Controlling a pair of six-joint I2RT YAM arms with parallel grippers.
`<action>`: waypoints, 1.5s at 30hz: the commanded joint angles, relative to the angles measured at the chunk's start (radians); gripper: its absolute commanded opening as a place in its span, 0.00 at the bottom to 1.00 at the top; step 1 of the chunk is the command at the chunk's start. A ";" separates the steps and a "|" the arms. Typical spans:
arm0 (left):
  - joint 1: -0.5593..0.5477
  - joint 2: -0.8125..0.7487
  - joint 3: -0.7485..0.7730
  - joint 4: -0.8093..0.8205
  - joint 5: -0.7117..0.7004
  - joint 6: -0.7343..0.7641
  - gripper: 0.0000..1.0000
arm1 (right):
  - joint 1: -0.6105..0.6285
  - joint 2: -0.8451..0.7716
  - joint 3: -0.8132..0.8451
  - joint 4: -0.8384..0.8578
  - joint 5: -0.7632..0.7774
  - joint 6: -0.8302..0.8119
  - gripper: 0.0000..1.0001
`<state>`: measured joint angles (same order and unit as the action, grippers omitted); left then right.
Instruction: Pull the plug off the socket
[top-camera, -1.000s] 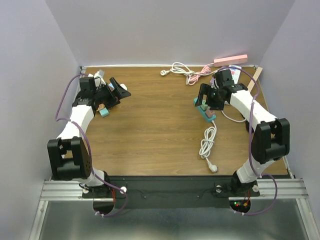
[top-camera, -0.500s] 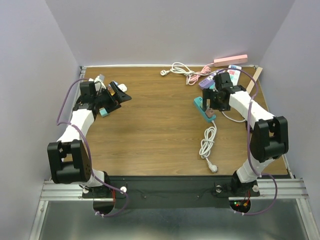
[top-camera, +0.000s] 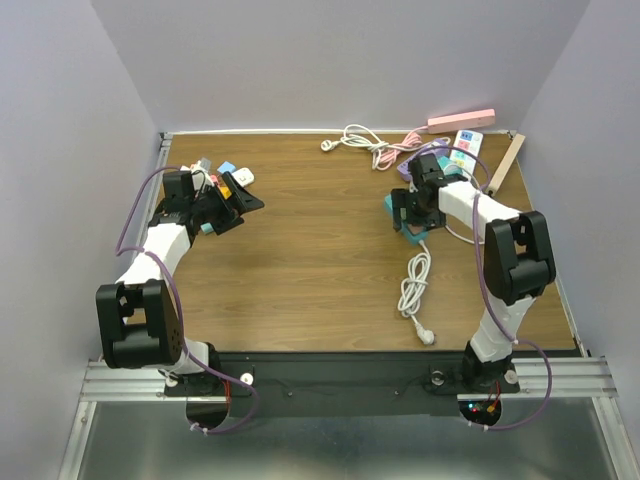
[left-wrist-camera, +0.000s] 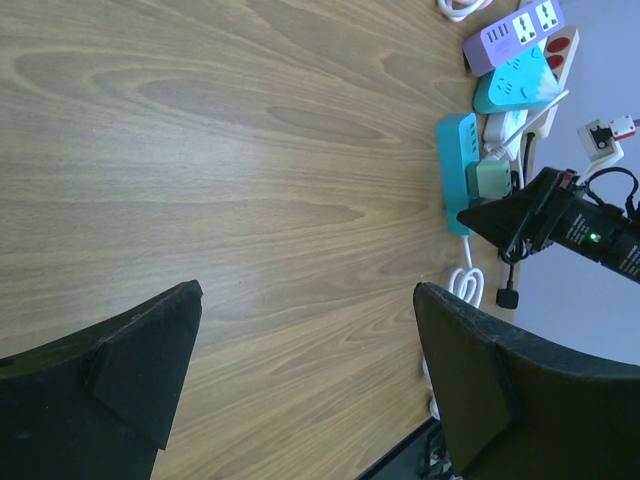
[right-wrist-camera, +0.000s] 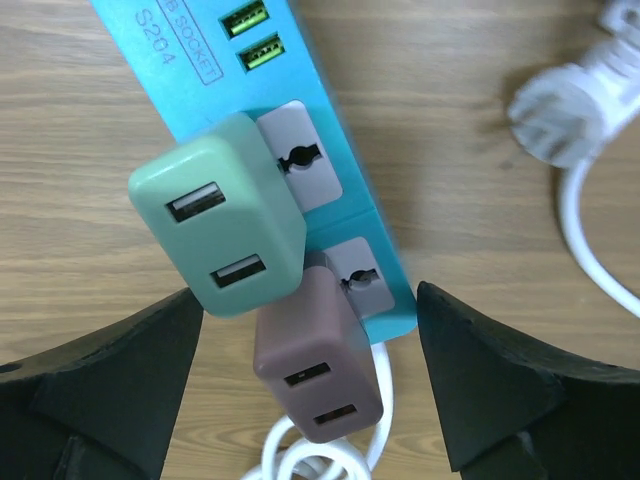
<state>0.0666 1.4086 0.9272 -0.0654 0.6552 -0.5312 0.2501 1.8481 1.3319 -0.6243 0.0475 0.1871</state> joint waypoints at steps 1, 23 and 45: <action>-0.001 -0.049 -0.004 0.021 0.021 0.019 0.99 | 0.066 0.020 0.064 0.049 -0.069 0.008 0.91; 0.001 -0.054 -0.002 0.012 0.027 0.028 0.99 | 0.422 0.195 0.366 0.031 -0.333 0.026 0.90; -0.108 0.265 0.228 -0.013 0.064 0.122 0.47 | 0.410 -0.136 0.046 0.031 -0.170 0.403 0.57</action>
<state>-0.0017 1.6367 1.0924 -0.0910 0.6926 -0.4416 0.6559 1.7721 1.4883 -0.5938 -0.0406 0.4614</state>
